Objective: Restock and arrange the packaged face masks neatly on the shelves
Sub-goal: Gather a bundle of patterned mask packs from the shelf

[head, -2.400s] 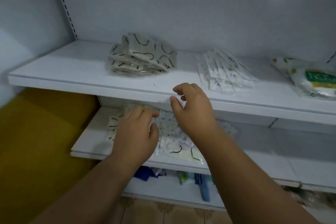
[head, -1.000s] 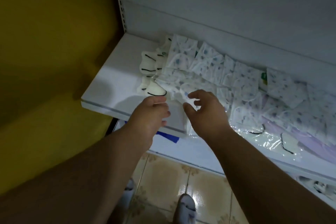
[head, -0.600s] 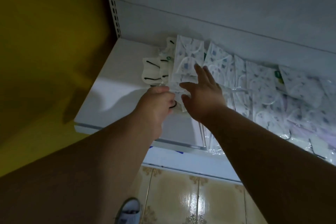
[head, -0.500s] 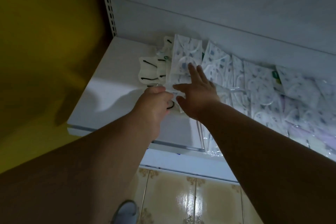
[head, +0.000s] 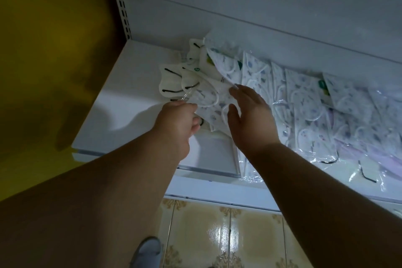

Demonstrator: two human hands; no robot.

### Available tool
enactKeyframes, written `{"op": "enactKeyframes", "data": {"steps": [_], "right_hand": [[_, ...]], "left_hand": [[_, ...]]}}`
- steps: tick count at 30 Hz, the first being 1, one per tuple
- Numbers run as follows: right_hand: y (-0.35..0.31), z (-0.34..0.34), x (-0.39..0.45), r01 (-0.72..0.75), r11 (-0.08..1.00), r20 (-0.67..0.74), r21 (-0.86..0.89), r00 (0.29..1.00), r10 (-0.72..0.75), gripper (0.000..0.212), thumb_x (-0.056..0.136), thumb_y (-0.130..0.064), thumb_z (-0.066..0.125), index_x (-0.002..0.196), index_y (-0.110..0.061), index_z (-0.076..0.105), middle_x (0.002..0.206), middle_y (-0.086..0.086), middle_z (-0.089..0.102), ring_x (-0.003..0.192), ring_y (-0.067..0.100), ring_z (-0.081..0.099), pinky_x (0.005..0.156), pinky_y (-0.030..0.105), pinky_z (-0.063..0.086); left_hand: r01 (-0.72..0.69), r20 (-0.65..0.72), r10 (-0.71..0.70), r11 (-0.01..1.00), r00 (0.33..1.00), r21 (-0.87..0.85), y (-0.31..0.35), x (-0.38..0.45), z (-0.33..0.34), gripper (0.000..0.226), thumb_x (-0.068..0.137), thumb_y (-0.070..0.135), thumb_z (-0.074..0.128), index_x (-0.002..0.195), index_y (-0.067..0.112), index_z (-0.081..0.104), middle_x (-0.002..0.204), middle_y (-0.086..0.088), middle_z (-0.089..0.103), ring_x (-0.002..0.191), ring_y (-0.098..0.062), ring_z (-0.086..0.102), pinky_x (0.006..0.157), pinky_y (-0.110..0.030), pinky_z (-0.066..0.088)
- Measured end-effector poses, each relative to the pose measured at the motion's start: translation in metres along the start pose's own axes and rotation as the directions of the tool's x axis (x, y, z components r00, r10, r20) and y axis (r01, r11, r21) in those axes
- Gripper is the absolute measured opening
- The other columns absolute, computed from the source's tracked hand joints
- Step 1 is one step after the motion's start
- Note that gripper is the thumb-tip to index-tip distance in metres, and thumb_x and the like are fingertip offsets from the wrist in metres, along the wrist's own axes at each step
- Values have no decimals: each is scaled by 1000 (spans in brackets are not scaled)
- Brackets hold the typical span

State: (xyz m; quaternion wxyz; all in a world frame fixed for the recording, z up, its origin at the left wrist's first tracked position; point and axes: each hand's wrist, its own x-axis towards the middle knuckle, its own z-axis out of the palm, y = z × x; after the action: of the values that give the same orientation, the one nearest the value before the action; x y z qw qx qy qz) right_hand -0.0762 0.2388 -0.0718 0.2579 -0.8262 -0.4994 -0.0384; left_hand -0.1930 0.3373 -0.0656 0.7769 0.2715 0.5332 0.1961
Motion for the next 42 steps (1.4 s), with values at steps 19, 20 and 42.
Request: {"op": "enactKeyframes", "data": {"steps": [19, 20, 42], "right_hand": [[-14, -5, -52, -17, 942, 300, 334, 950, -89, 62, 87, -33, 46, 147, -22, 37, 114, -2, 66, 107, 13, 55, 94, 37, 42], [-13, -5, -52, -6, 933, 298, 360, 948, -109, 60, 88, -34, 43, 145, -18, 41, 113, -1, 66, 107, 15, 57, 93, 36, 43], [28, -11, -11, -250, 954, 216, -167, 935, 283, 43, 99, -22, 53, 142, -27, 51, 165, 10, 16, 152, 32, 14, 120, 43, 18]], "left_hand": [[58, 155, -78, 990, 985, 131, -16, 8, -10, 38, 77, 28, 78, 110, 11, 72, 108, -15, 74, 98, -32, 72, 88, -42, 58], [52, 132, -71, 989, 989, 142, -18, 9, -11, 36, 76, 23, 76, 109, 12, 71, 108, -17, 74, 100, -35, 71, 95, -46, 56], [-114, -6, 119, 965, 993, 235, -32, 11, -18, 53, 65, 9, 82, 112, 16, 60, 112, -15, 69, 99, -39, 68, 91, -61, 54]]}}
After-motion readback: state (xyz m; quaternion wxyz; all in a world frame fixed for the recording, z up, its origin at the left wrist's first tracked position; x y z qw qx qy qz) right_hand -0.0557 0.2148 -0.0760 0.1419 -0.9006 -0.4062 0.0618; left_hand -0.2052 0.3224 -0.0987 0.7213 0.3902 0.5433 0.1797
